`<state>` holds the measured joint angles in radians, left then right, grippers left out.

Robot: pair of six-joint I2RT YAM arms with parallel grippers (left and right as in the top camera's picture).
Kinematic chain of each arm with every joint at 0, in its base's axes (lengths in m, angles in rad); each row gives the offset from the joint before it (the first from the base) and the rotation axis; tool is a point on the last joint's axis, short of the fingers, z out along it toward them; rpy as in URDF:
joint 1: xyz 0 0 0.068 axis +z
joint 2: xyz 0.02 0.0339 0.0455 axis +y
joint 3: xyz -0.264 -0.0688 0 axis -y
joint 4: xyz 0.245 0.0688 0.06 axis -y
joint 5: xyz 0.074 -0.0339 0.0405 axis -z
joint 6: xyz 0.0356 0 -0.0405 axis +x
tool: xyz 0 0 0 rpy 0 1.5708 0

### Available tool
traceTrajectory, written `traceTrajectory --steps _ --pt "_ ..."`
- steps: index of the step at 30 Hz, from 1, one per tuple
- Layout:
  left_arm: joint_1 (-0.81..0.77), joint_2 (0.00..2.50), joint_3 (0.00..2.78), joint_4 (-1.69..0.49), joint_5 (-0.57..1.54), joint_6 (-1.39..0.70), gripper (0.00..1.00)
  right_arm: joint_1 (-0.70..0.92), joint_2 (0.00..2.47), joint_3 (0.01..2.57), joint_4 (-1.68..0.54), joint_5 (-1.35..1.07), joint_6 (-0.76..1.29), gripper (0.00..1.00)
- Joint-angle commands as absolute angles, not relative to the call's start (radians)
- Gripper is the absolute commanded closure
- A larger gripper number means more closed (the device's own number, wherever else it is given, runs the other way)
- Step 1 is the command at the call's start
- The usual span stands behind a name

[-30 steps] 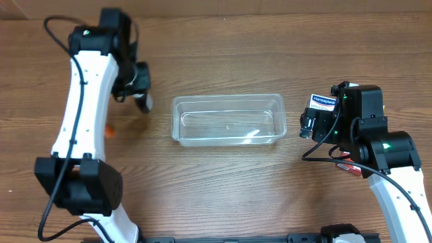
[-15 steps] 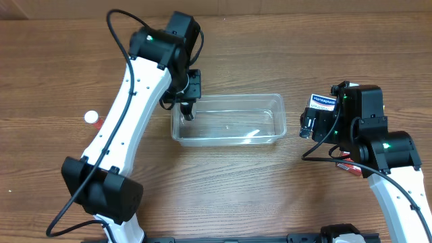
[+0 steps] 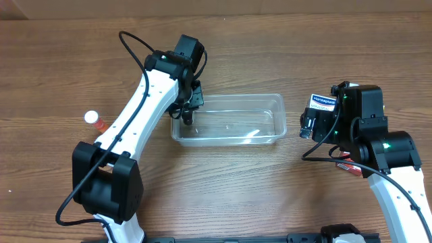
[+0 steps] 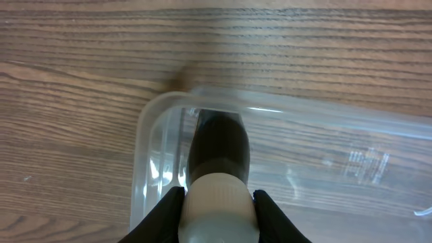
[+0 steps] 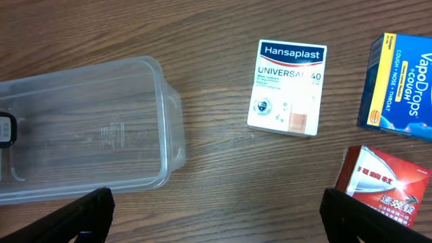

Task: Pack container
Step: 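Lower the black bottle into the container's left end and release, then grasp the orange Redoxon tube with the left gripper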

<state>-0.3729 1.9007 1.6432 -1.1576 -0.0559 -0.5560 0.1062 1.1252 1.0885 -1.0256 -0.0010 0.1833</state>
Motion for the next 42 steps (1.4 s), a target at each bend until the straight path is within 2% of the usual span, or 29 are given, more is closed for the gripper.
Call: traceTrajectory --steps 1,8,9,10,11,14,20,22,24,25,28,31,36,39,42 --pt "-0.374 1.897 1.644 -1.15 -0.089 -0.579 0.95 0.109 1.124 1.118 -1.024 -0.007 0.188 0.0" --pt "-0.374 1.989 1.644 -1.147 -0.077 -0.572 0.96 0.109 1.124 1.118 -1.024 -0.007 0.188 0.0" --pt "-0.374 1.998 1.644 -1.147 -0.077 -0.572 0.9 0.109 1.124 1.118 -1.024 -0.007 0.188 0.0" --pt "-0.374 2.001 1.644 -1.147 -0.077 -0.572 0.66 0.109 1.124 1.118 -1.024 -0.007 0.188 0.0" --pt "-0.374 2.0 1.645 -1.146 -0.077 -0.572 0.49 0.109 1.124 1.118 -1.024 -0.007 0.188 0.0" --pt "-0.374 1.998 1.675 -1.153 -0.052 -0.546 0.38 0.109 1.124 1.118 -1.024 -0.007 0.188 0.0" --pt "-0.374 1.995 1.96 -1.324 -0.04 -0.508 0.33 0.109 1.124 1.118 -1.024 -0.007 0.188 0.0" --pt "-0.373 1.994 2.1 -1.421 -0.052 -0.509 0.28 0.109 1.124 1.118 -1.024 -0.007 0.188 0.0" --pt "-0.361 1.983 2.22 -1.522 -0.103 -0.512 0.07 0.109 1.124 1.118 -1.024 -0.007 0.187 0.0" --pt "-0.345 1.966 2.258 -1.565 -0.127 -0.513 0.0 0.109 1.124 1.118 -1.024 -0.007 0.187 0.0" --pt "-0.256 1.888 2.276 -1.681 -0.176 -0.521 0.0 0.109 1.124 1.118 -1.025 -0.002 0.187 0.0" --pt "-0.093 1.751 2.226 -1.69 -0.171 -0.512 0.0 0.109 1.124 1.118 -1.028 0.006 0.187 0.0" --pt "0.149 1.537 1.925 -1.687 -0.161 -0.483 0.0 0.109 1.124 1.118 -1.027 0.006 0.187 0.0" --pt "0.276 1.501 1.752 -1.595 -0.115 -0.417 0.0 0.109 1.124 1.118 -1.026 0.005 0.187 0.0" --pt "0.372 1.585 1.663 -1.474 0.001 -0.336 0.0 0.109 1.124 1.118 -1.027 0.005 0.187 0.0"
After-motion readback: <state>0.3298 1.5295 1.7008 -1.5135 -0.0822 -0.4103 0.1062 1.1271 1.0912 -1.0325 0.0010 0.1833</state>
